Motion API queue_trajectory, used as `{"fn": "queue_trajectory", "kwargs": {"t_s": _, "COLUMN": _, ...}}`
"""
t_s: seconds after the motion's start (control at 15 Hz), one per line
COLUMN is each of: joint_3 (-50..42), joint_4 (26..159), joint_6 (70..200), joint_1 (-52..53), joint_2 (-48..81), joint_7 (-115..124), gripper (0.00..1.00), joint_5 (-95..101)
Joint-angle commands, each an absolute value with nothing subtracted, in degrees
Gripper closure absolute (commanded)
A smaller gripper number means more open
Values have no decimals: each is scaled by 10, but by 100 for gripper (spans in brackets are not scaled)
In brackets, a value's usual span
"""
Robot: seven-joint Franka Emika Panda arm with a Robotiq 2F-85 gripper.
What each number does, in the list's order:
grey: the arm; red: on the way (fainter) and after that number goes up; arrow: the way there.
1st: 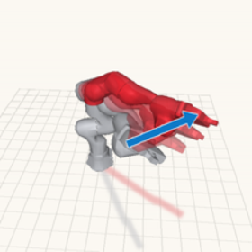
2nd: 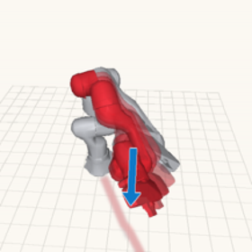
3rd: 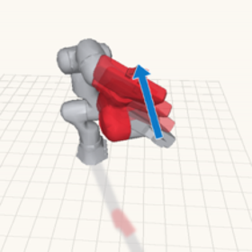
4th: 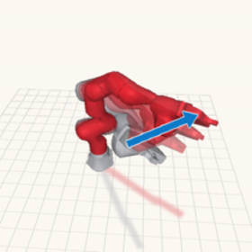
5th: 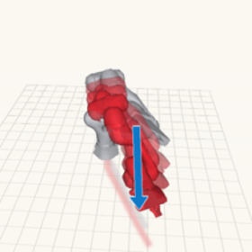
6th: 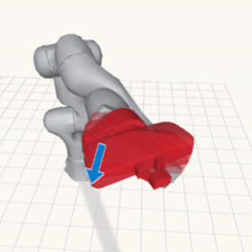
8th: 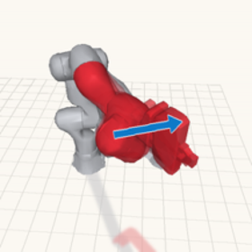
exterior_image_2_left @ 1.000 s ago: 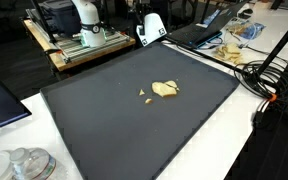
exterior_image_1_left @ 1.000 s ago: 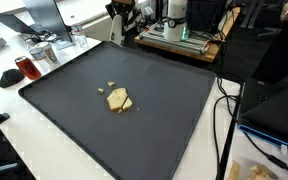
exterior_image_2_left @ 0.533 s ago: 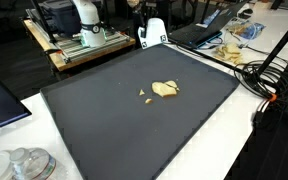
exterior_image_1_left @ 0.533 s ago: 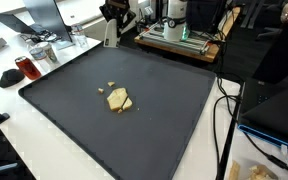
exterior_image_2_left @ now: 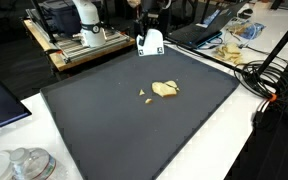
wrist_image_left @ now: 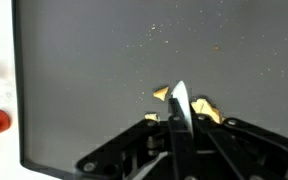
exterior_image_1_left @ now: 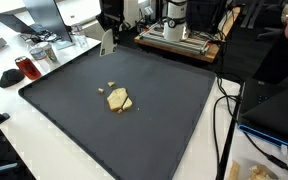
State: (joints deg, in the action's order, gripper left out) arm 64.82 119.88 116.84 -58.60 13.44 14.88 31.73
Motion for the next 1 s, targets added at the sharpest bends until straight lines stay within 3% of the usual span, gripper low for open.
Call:
{"fn": "queue_trajectory", "kwargs": {"t_s": 0.0, "joint_3": 575, "joint_4": 1104, "joint_6": 1094, "joint_1": -482, "joint_2": 267, "joint_7": 223, "gripper": 99, "joint_5": 400}}
{"fn": "queue_trajectory", "kwargs": {"t_s": 0.53, "joint_3": 470, "joint_4": 937, "joint_6": 1057, "joint_1": -316, "joint_2": 389, "joint_7": 285, "gripper": 99, "joint_5": 440}}
{"fn": "queue_trajectory", "kwargs": {"t_s": 0.6, "joint_3": 370, "joint_4": 927, "joint_6": 1089, "joint_1": -236, "joint_2": 350, "joint_7": 263, "gripper": 99, "joint_5": 377}}
{"fn": "queue_trajectory", "kwargs": {"t_s": 0.93, "joint_3": 166, "joint_4": 853, "joint_6": 1083, "joint_1": -48, "joint_2": 362, "joint_7": 300, "gripper": 99, "joint_5": 336}}
